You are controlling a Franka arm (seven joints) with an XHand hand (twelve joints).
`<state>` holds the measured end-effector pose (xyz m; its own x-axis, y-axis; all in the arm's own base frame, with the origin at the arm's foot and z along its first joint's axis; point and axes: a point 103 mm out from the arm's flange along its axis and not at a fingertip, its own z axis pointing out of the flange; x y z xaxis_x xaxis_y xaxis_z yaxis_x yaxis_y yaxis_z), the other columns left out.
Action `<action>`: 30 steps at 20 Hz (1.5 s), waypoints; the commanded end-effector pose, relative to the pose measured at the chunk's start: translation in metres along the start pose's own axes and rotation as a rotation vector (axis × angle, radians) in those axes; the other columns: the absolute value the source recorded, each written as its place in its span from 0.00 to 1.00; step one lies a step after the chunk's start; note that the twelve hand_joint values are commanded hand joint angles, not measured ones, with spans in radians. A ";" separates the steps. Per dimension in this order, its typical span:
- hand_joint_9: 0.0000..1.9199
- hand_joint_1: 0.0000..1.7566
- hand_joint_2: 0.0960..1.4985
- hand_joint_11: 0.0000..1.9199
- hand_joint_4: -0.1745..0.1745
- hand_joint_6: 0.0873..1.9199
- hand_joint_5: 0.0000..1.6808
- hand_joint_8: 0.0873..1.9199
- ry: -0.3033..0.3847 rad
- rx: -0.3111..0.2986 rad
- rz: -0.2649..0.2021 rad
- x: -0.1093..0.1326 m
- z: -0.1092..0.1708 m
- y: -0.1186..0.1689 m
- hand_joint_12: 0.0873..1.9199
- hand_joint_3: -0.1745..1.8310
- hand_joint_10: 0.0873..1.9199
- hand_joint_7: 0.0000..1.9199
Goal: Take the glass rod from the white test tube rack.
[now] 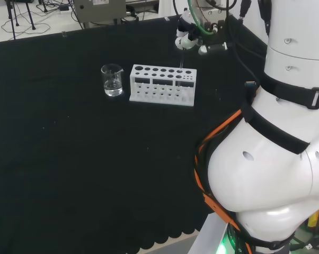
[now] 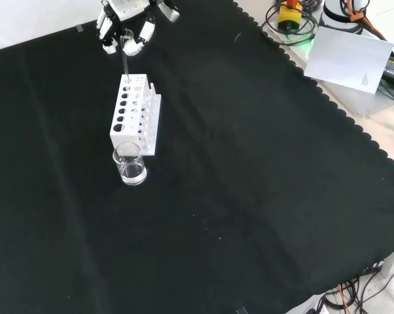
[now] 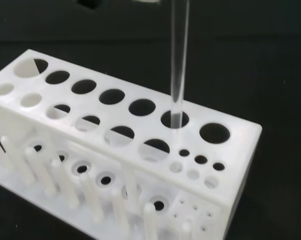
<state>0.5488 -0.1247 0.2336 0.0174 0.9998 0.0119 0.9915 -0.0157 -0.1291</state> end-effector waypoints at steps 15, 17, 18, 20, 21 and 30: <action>0.88 0.72 0.54 0.61 0.00 0.52 0.52 0.65 -0.082 -0.221 -0.041 0.018 -0.040 -0.005 0.46 0.38 0.46 0.55; 0.88 0.73 0.45 0.62 0.00 0.56 0.58 0.61 -0.075 -0.226 -0.039 0.020 -0.047 -0.008 0.44 0.47 0.45 0.56; 0.89 0.73 0.42 0.62 0.00 0.56 0.60 0.60 -0.072 -0.230 -0.037 0.021 -0.051 -0.010 0.43 0.50 0.45 0.57; 0.88 0.73 0.38 0.63 0.00 0.55 0.63 0.57 -0.076 -0.239 -0.039 0.025 -0.060 -0.015 0.42 0.54 0.43 0.58; 0.88 0.74 0.40 0.63 0.00 0.50 0.63 0.58 -0.075 -0.241 -0.040 0.027 -0.065 -0.017 0.42 0.51 0.43 0.59; 0.85 0.74 0.46 0.63 0.00 0.31 0.66 0.57 -0.071 -0.259 -0.033 0.045 -0.106 -0.039 0.41 0.40 0.41 0.61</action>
<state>0.5357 -0.0932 0.3277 -0.0166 0.9982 -0.0583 0.9903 0.0244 0.1366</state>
